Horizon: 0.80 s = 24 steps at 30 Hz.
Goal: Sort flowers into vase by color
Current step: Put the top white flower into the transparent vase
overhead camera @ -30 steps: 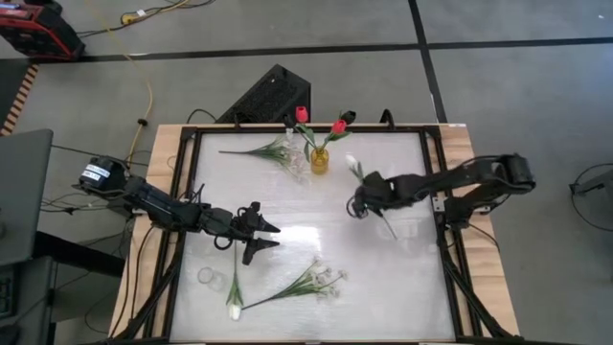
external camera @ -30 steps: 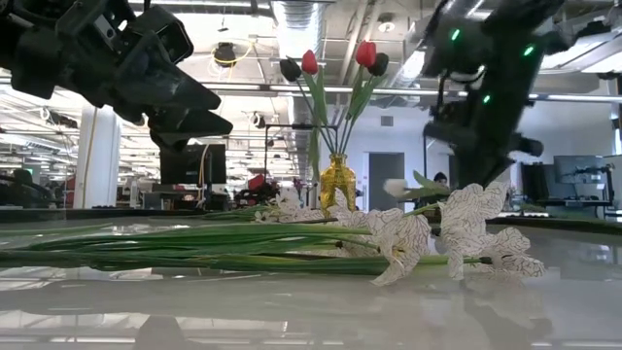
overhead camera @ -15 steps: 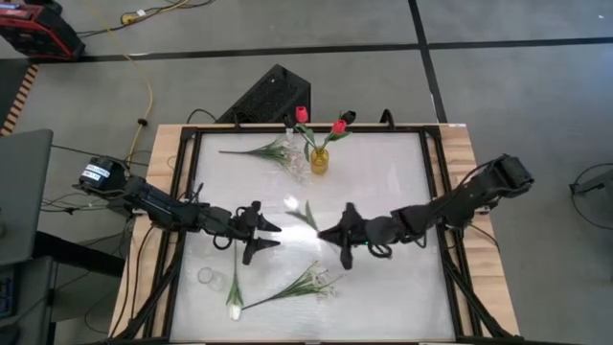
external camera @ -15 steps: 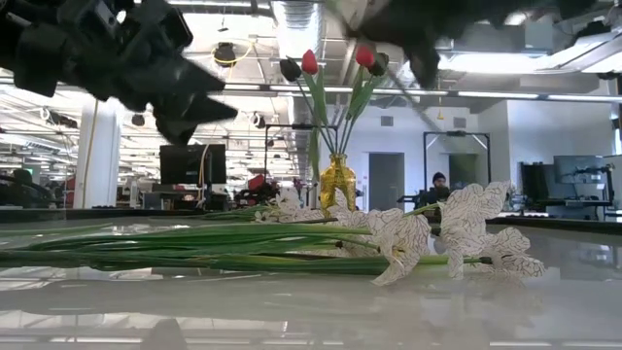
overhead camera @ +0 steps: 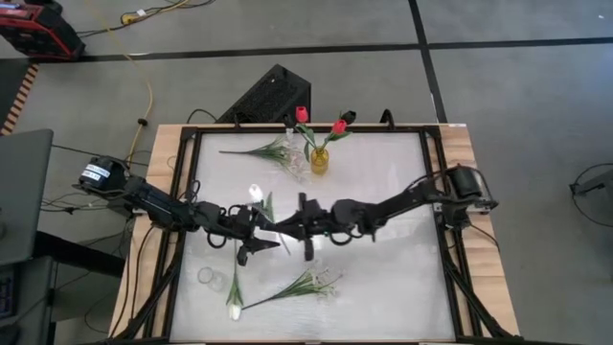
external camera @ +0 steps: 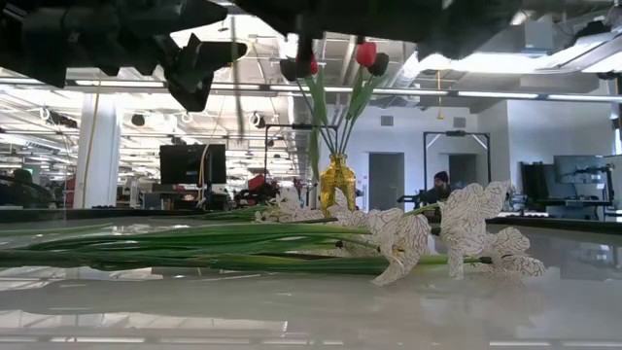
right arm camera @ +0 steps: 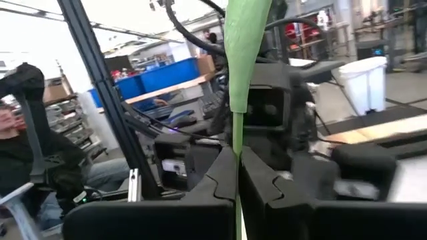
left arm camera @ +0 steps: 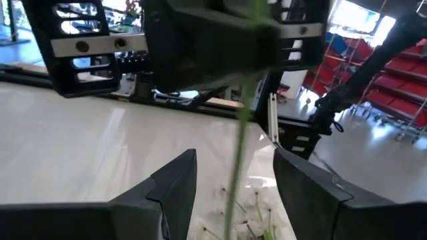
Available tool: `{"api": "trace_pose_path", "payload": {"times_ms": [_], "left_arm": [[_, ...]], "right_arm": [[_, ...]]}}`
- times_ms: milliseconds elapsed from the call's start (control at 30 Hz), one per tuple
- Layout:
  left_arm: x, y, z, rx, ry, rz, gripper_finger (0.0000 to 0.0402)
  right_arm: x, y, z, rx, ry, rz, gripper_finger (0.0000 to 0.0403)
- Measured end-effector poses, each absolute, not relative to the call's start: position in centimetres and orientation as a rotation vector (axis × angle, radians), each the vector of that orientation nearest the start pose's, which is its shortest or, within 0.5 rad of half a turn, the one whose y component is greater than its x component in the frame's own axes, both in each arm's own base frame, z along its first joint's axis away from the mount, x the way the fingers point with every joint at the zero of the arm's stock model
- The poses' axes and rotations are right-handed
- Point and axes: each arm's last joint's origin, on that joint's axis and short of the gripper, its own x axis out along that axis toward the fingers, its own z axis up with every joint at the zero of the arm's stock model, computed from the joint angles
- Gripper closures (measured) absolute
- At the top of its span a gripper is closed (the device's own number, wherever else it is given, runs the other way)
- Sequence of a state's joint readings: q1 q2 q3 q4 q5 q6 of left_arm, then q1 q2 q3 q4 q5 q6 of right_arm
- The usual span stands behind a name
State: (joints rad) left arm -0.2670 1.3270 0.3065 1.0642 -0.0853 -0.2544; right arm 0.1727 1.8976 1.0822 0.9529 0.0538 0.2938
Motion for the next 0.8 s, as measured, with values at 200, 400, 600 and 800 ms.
{"api": "trace_pose_path", "payload": {"times_ms": [200,400,600,800], "left_arm": [[22.4,-6.0,18.7,-0.266,-0.020,-0.195,0.0215],[22.4,-6.2,18.7,-0.240,-0.020,-0.201,0.0239],[22.3,-6.3,18.7,-0.227,-0.027,-0.215,0.0282],[22.2,-6.5,19.3,-0.212,-0.076,-0.298,0.0331]], "right_arm": [[42.6,7.0,23.1,0.297,-0.092,0.156,0.0376],[42.6,7.2,22.9,0.290,-0.069,0.156,0.0376],[42.6,7.3,22.8,0.271,-0.065,0.159,0.0376],[42.5,7.5,22.9,0.261,-0.070,0.162,0.0376]]}}
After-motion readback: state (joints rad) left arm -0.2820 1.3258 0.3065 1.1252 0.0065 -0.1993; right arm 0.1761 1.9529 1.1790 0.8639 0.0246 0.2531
